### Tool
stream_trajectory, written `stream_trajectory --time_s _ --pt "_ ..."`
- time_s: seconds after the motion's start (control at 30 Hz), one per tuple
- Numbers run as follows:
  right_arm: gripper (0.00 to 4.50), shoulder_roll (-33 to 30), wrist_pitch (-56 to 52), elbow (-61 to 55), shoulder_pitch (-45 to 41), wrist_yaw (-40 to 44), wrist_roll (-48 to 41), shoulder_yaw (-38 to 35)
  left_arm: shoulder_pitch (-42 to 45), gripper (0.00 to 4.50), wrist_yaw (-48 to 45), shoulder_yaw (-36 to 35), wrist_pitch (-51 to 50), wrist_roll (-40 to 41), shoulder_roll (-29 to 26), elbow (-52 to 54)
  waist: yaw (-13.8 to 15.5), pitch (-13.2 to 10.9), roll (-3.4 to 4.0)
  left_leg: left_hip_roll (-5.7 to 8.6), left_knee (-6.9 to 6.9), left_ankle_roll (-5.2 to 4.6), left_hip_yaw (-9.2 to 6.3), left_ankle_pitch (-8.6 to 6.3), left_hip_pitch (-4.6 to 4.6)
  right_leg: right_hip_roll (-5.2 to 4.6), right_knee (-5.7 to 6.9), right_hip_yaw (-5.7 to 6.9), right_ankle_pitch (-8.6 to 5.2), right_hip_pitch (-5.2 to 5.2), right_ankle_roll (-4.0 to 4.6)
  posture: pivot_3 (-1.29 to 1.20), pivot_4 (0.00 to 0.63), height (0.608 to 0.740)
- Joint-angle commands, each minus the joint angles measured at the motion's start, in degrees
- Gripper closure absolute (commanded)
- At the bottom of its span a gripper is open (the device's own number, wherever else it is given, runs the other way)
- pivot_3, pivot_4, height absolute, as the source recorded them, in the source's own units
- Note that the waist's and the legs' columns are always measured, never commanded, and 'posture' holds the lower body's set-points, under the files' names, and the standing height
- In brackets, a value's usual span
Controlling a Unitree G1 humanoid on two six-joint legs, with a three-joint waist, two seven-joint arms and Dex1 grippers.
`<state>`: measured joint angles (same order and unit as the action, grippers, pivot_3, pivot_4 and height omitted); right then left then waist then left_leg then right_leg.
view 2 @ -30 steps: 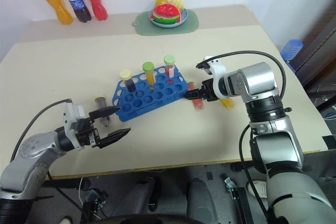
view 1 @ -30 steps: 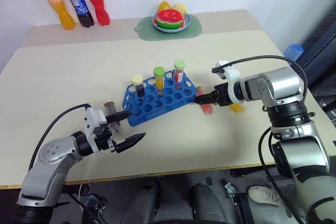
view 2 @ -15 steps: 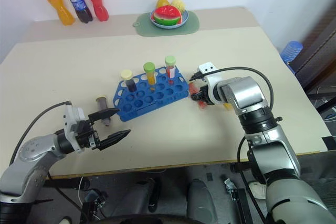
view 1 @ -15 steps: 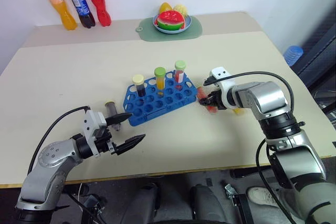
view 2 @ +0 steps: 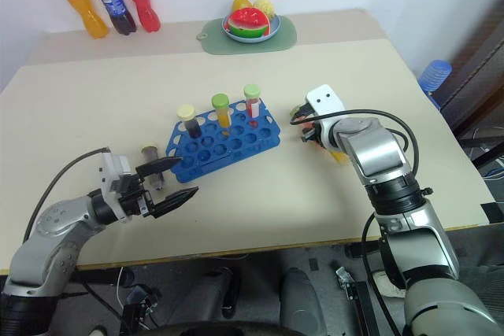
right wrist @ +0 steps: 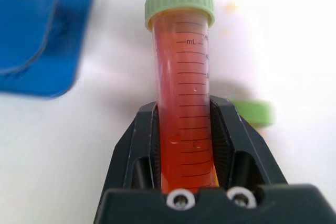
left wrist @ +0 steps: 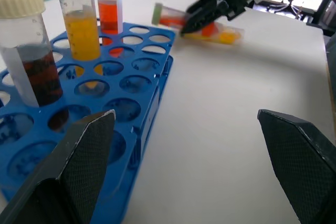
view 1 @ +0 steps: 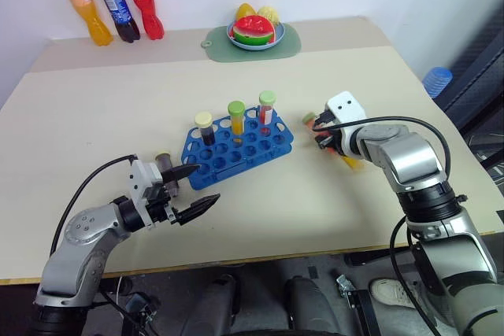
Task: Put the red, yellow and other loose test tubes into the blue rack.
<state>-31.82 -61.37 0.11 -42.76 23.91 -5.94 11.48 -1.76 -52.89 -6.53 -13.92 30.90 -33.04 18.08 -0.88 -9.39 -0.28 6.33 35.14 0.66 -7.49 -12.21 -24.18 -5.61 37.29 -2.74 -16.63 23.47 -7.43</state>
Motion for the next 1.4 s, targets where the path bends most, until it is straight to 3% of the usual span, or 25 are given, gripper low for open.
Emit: stream_trajectory --time_s 0.03,0.27,0.5,0.63,1.03,1.4 --pt "3.70 6.5 8.0 -1.8 -3.4 -3.1 -3.0 -8.7 1.1 0.00 -0.5 0.0 1.9 -0.5 0.3 -0.5 -0.2 0.0 0.00 0.00 -0.01 0.01 0.01 0.00 0.00 0.00 0.00 -0.01 0.00 0.01 0.00 0.00 0.150 0.740" --pt "3.70 21.1 27.5 -6.2 3.0 -1.8 -14.1 -20.3 1.2 0.00 -0.4 -0.2 2.7 -0.6 0.6 -1.1 0.2 0.0 0.00 0.00 0.00 0.02 -0.02 0.01 0.00 0.07 0.01 0.00 0.00 -0.01 0.00 0.00 0.150 0.740" --pt "3.70 29.1 42.7 -5.6 12.4 1.3 -15.6 -17.0 1.8 0.00 0.7 0.2 3.3 -0.7 2.1 -1.6 -0.2 0.0 0.01 0.02 -0.01 0.04 -0.02 0.03 0.05 0.08 0.14 -0.01 0.00 0.03 -0.01 0.00 0.150 0.740" --pt "3.70 32.0 53.2 1.4 15.4 2.8 -12.1 -13.7 2.2 0.00 0.8 -0.1 3.2 -0.4 2.2 -1.6 -0.3 0.0 0.02 0.00 -0.03 0.08 -0.02 0.05 0.07 0.11 0.20 -0.01 0.00 0.07 0.00 0.00 0.150 0.740" --pt "3.70 33.8 73.6 25.8 11.7 2.4 -8.0 -14.2 2.7 0.00 0.7 -1.8 2.6 0.3 0.6 -0.8 -0.2 0.0 0.03 0.00 -0.03 0.09 -0.01 0.06 0.27 0.14 0.19 -0.01 0.00 -0.02 0.00 0.00 0.150 0.740" --pt "3.70 33.0 76.5 24.8 14.9 3.2 -8.2 -14.2 1.9 0.00 0.5 -2.7 2.1 0.5 -0.2 -0.3 -0.2 0.0 0.02 0.00 -0.07 0.08 -0.01 0.05 0.52 0.13 0.17 -0.02 -0.01 -0.12 0.01 0.00 0.150 0.740"
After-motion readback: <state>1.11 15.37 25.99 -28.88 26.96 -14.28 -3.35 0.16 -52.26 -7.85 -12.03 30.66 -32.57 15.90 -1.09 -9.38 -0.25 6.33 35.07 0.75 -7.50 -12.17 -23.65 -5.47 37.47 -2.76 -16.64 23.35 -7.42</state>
